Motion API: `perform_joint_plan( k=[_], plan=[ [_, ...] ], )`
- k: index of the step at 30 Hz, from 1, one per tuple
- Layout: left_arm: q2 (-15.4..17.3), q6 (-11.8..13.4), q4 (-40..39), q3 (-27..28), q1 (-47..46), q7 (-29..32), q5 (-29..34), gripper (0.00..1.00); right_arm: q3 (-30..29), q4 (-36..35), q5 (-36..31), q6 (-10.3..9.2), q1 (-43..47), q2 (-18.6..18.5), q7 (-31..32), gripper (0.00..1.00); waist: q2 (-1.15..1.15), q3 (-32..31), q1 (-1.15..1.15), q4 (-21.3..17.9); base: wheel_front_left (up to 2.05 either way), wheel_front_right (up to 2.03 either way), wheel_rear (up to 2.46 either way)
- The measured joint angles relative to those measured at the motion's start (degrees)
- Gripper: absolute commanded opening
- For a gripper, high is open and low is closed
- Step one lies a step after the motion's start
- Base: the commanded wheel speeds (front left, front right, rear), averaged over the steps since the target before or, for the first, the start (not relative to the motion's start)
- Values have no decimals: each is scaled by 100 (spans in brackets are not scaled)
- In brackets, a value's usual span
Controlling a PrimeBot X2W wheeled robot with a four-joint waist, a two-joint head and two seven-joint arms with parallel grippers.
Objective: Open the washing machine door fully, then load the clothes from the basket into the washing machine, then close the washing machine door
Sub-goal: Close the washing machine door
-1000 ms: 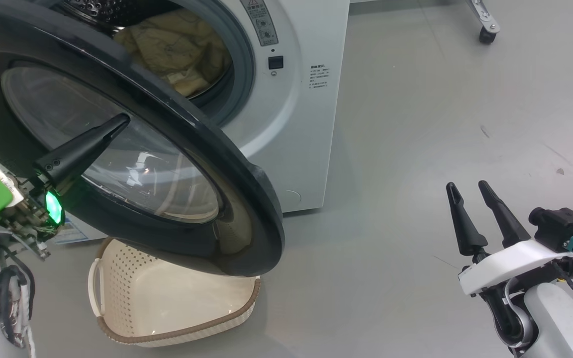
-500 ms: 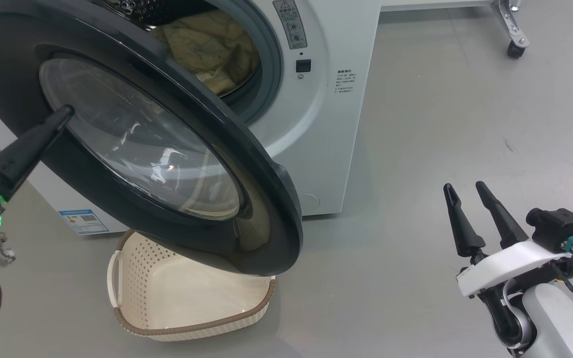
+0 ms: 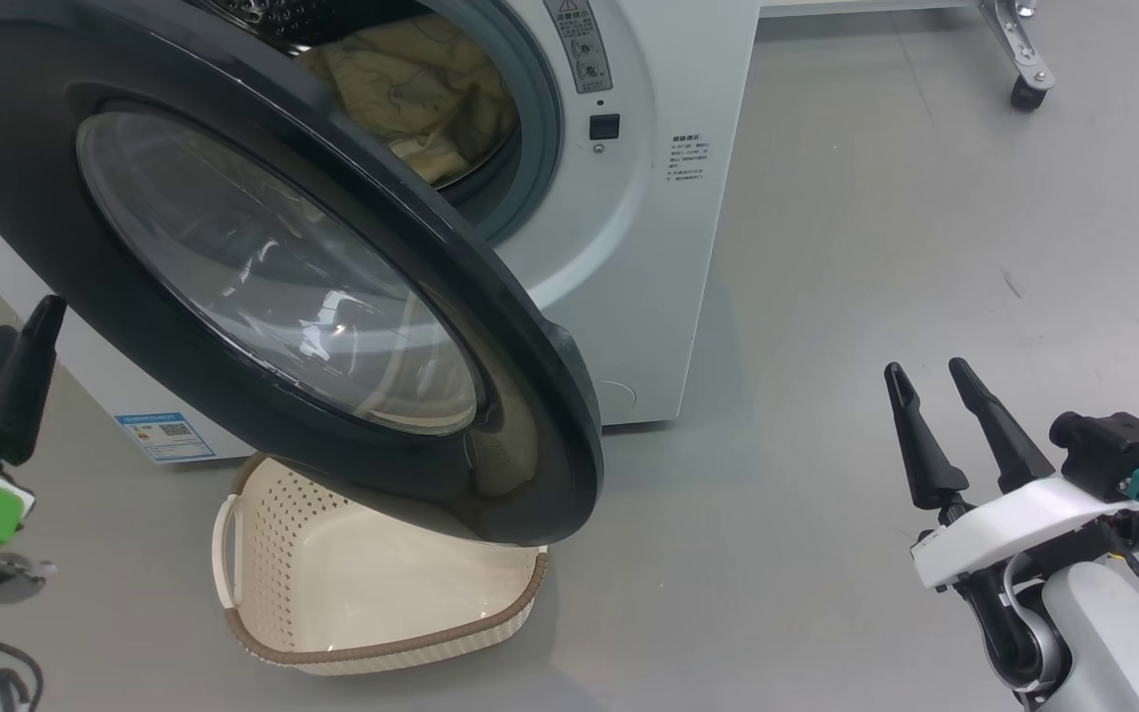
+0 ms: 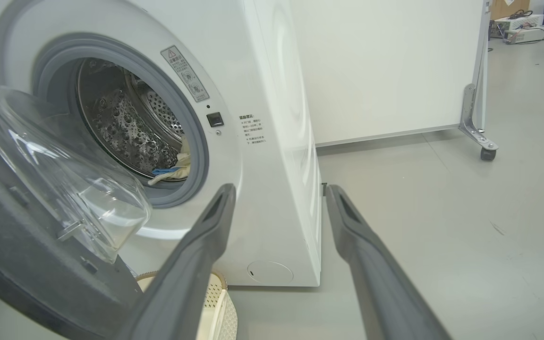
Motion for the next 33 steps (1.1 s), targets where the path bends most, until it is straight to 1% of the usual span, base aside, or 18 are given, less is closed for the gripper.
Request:
perform_joint_plan(
  k=[5,10,14,20,33],
  plan=[
    [-178,-1,-58,-189,262,-871,573,100,1,-10,-7,0,-2,-26,0,100,0,-2,0,-10,0,0,0],
    [-224,-1,-35,-403,583,-1644,1127,100,2,-26,-7,0,-2,-33,0,100,0,13,0,-20,0,0,0],
    [-219,-2,-15,-727,788,-2256,1540,100,0,-34,-7,0,-3,-43,0,100,0,40,0,-30,0,0,0],
    [-220,-25,288,-1032,1067,-3094,2043,100,-29,-52,-40,0,-10,-78,0,100,0,88,0,-41,0,0,0],
    [-300,-26,918,-1313,1319,-4143,2626,100,-157,-111,-105,0,-27,-85,0,100,0,125,0,-39,0,0,0]
  ],
)
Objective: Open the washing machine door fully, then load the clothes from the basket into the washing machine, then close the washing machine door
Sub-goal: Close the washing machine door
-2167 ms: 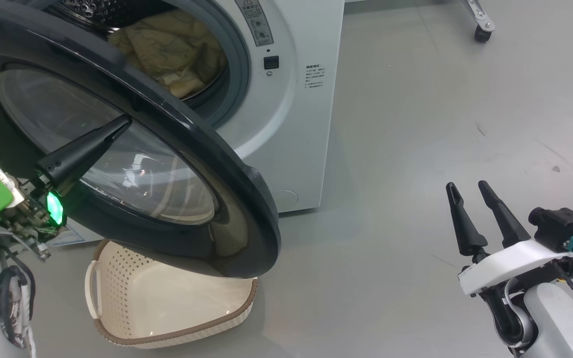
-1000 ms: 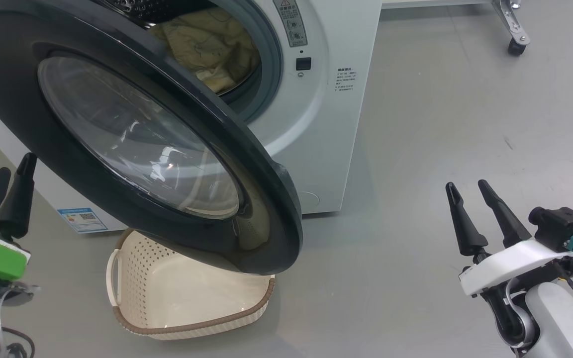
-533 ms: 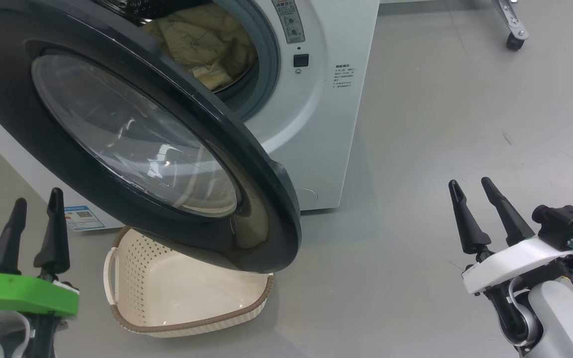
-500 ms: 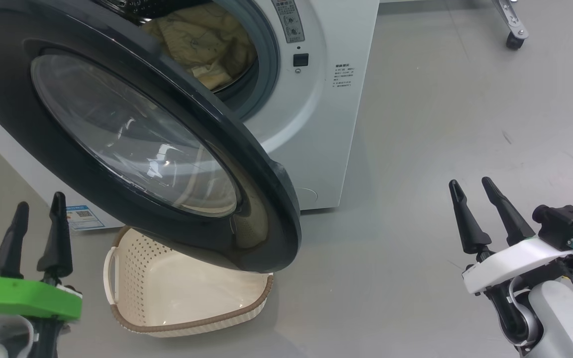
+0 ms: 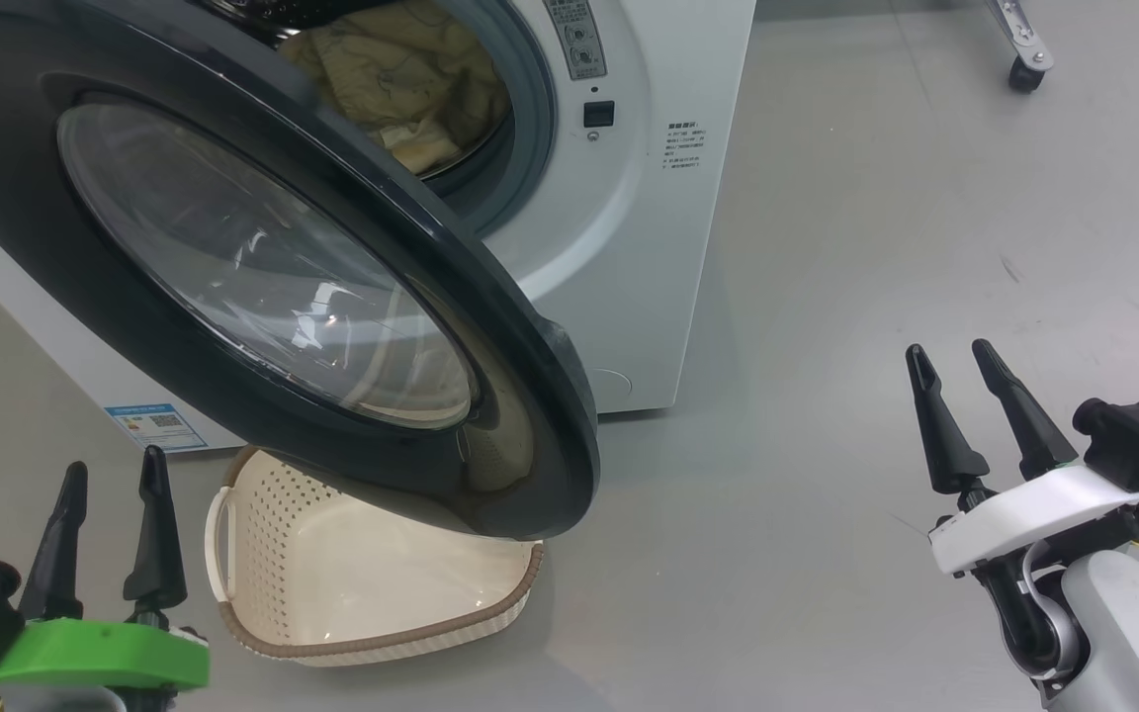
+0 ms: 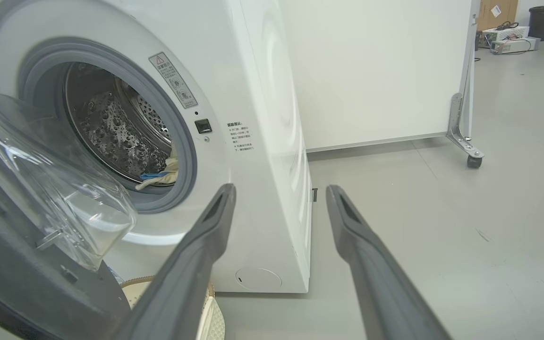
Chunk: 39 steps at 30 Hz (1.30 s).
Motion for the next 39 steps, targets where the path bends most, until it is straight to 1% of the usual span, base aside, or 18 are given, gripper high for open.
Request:
perform_joint_plan(
  k=[13,32,33,34,35,36,37,39],
  plan=[
    [-15,0,464,-199,-13,-575,281,100,-45,-25,-98,0,-1,1,0,100,0,0,0,42,0,0,0],
    [-20,0,787,-304,-216,-790,374,100,-23,-31,-198,0,-1,0,0,100,0,5,0,72,0,0,0],
    [-20,0,798,-307,-219,-804,374,100,-9,-30,-202,0,-1,-4,0,95,0,4,0,73,0,0,0],
    [-20,0,813,-310,-219,-824,374,100,12,-29,-231,0,-1,-13,0,66,0,4,0,75,0,0,0],
    [-21,0,828,-314,-219,-831,374,100,35,-27,-271,0,-1,-27,0,35,0,4,0,78,0,0,0],
    [-21,0,846,-319,-220,-831,375,100,46,-26,-301,0,-1,-35,0,13,0,4,0,81,0,0,0],
    [-22,0,862,-325,-221,-832,376,100,48,-26,-307,0,-1,-36,0,0,0,4,0,85,0,0,0],
    [-24,0,891,-335,-229,-833,380,100,49,-29,-356,0,-1,-43,0,0,0,6,0,95,0,0,0]
  ],
)
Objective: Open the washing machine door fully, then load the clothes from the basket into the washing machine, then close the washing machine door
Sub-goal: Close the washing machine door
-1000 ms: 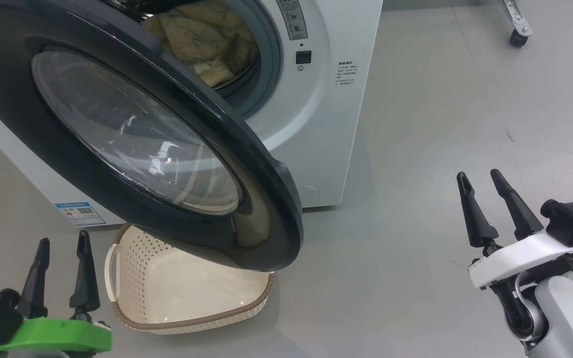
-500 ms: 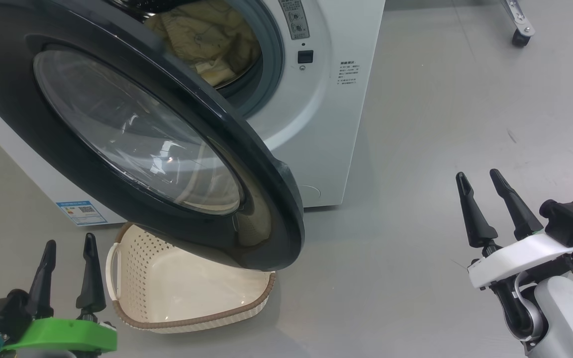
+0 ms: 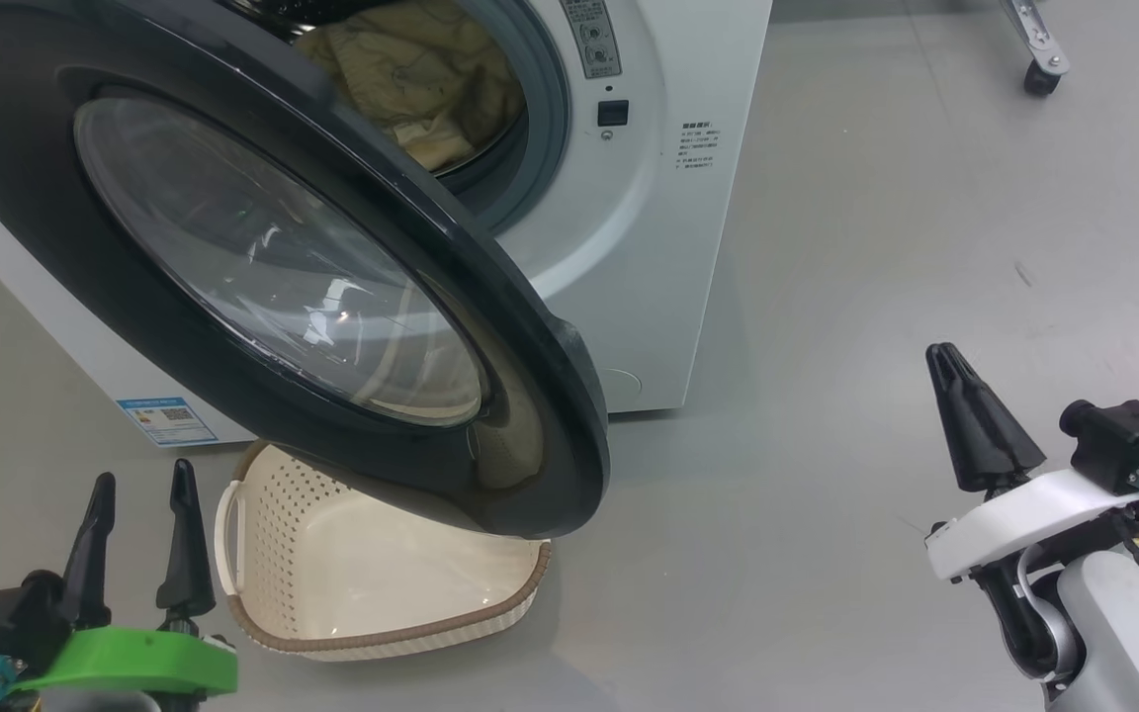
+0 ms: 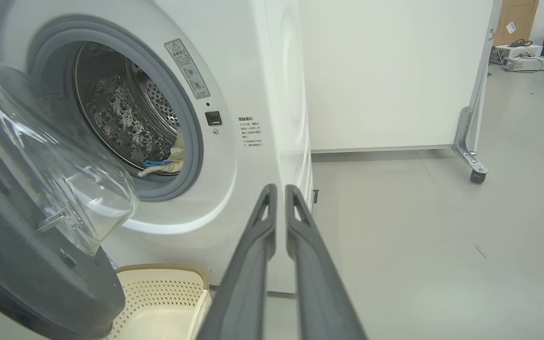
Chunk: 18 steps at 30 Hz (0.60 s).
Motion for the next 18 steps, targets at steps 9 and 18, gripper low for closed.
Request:
perform_joint_plan(
  k=[9,18],
  plan=[
    [-87,0,208,-301,-114,-11,-1,100,-175,-442,-190,0,-183,-33,0,0,0,1,0,196,0,0,0],
    [-157,0,410,-504,-135,-53,-13,100,-90,-1038,-296,0,-582,-36,-1,0,0,-38,0,584,0,0,0]
  ],
)
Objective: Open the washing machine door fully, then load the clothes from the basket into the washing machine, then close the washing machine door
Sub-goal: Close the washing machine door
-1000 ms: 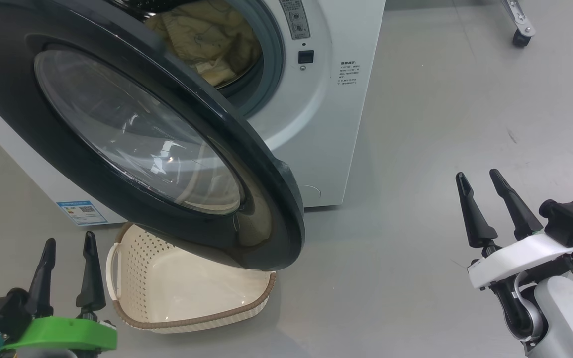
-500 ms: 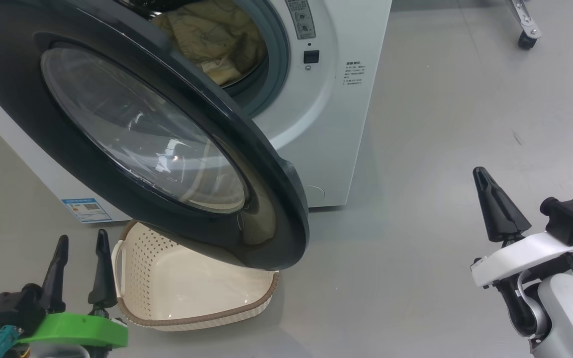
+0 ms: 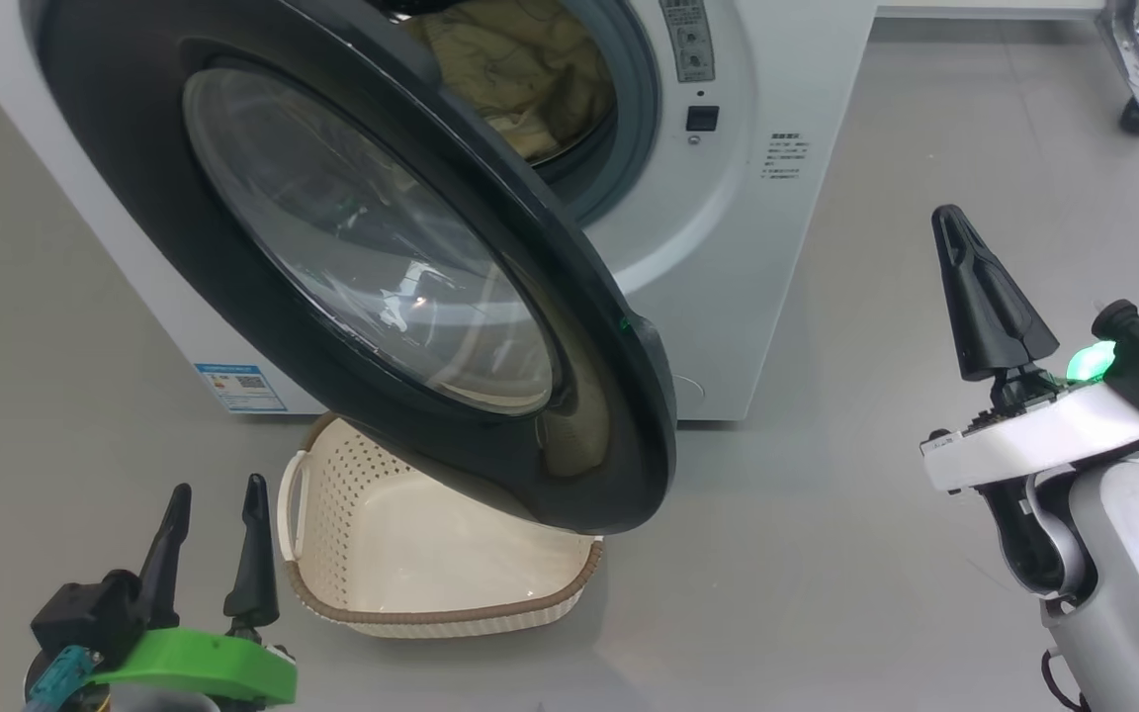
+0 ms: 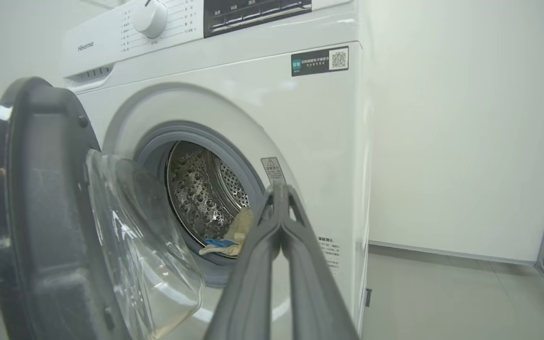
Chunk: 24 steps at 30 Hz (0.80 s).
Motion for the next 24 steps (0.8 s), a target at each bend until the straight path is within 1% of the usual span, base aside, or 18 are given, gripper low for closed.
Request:
perform_joint_plan(
  k=[11,13,15,19,20,24],
  plan=[
    [-59,0,194,-149,-3,-46,-98,100,439,-901,-214,0,-253,86,-3,0,0,-91,0,638,0,0,0],
    [-59,0,211,-137,-3,-46,-109,100,664,-1059,-216,0,-271,101,-7,0,0,-106,0,740,0,0,0],
    [-58,0,227,-83,-2,-46,-140,100,1017,-1180,-230,0,-328,103,-7,0,0,-120,0,820,0,0,0],
    [-56,0,246,-53,-2,-46,-138,100,1515,-1220,-250,2,-347,74,-7,0,0,-142,0,898,0,0,0],
    [-56,0,246,-53,-2,-46,-138,100,1515,-1220,-250,2,-347,74,-7,0,0,-142,0,898,0,0,0],
    [-55,0,264,-52,-2,-47,-140,100,1889,-1051,-242,2,-327,-113,-7,0,0,-143,0,920,0,0,0]
  ],
)
